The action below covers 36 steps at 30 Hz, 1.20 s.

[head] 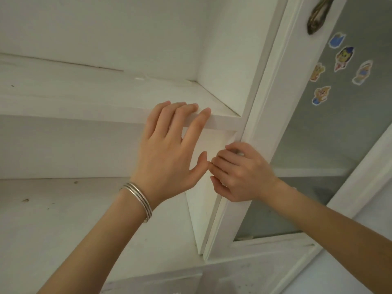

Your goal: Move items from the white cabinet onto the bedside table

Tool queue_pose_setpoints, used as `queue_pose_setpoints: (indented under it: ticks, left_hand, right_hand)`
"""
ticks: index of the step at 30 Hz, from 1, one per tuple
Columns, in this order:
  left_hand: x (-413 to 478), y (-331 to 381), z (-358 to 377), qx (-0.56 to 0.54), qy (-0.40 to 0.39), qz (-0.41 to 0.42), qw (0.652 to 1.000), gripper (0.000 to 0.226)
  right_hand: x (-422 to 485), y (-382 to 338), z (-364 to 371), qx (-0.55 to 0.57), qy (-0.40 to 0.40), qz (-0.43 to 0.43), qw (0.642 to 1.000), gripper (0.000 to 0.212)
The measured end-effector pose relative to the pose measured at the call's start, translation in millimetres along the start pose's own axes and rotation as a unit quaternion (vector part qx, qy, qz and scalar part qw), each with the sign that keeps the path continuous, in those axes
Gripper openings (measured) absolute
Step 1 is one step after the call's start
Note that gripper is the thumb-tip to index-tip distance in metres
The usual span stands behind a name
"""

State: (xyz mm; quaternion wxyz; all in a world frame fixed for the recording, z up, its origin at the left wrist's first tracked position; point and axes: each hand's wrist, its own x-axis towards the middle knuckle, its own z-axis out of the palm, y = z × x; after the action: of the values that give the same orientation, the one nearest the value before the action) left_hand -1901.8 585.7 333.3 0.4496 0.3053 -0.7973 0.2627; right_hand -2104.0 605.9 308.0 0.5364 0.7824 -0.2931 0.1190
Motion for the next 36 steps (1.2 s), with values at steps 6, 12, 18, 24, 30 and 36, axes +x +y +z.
queue_pose_setpoints:
  ticks: [6, 12, 18, 24, 30, 36]
  left_hand:
    - [0, 2, -9, -0.006, -0.018, -0.004, 1.000, 0.059]
    - [1, -1, -13, -0.011, -0.037, -0.001, 0.999, 0.061]
    - [2, 5, -12, -0.028, -0.038, -0.019, 0.999, 0.059]
    - [1, 3, -21, -0.029, -0.093, -0.016, 0.995, 0.063]
    - [1, -2, -26, -0.015, -0.135, 0.019, 0.990, 0.070]
    - [-4, -5, -25, -0.016, -0.131, 0.038, 0.991, 0.070]
  right_hand:
    - [3, -2, -6, -0.021, -0.023, 0.008, 0.999, 0.029]
    - [6, -3, -7, -0.023, -0.034, 0.014, 0.999, 0.028]
    - [10, -4, -12, -0.042, -0.049, 0.025, 0.998, 0.028]
    - [14, -14, -24, -0.029, -0.110, 0.064, 0.991, 0.038]
    - [5, -20, -49, 0.015, -0.149, 0.092, 0.984, 0.028]
    - [1, -16, -92, 0.014, -0.093, 0.194, 0.976, 0.033]
